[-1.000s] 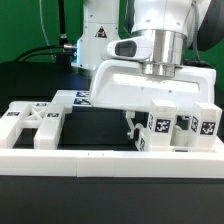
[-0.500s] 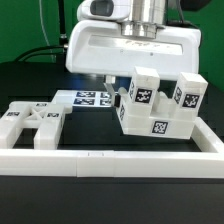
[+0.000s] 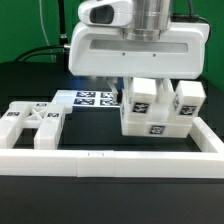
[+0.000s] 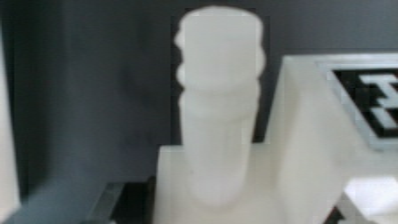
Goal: Assemble chair
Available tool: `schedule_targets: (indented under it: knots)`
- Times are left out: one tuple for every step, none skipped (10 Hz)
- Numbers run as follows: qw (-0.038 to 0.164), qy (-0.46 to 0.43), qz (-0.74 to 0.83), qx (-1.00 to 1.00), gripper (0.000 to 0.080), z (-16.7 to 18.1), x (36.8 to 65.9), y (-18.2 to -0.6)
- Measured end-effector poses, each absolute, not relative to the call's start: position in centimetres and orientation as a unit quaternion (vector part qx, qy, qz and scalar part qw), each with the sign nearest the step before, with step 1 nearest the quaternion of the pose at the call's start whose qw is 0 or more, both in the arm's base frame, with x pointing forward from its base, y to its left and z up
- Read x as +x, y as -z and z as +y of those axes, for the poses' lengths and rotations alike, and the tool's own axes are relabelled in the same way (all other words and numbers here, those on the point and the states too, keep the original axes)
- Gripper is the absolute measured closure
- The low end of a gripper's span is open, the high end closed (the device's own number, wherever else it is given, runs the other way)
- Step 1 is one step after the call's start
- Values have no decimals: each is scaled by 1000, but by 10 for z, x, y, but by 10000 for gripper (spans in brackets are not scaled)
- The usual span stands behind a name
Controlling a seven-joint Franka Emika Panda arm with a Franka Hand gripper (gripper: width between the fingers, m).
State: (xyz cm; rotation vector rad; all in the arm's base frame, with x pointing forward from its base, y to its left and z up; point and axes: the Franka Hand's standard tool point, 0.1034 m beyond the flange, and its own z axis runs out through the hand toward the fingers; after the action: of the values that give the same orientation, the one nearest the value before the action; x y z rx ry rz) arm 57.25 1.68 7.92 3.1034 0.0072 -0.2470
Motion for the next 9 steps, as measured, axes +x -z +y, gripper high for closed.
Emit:
schedule_targets:
  knots:
    - [15,104,-12,994,465,14,567,-79]
    - [12,149,-15,989,465,13,557,-78]
    - [11,182,-16,983,465,12,557,-77]
    - [12,199,-17,980,465,11,558,-75]
    - [10,237,-19,971,465,10,552,-75]
    - [9,264,-22,964,465,7,549,-73]
    - [5,313,-30,949,465,1,539,-75]
    - [3,340,-35,940,465,-7,538,-74]
    - [-1,379,-42,924,465,-13,533,-77]
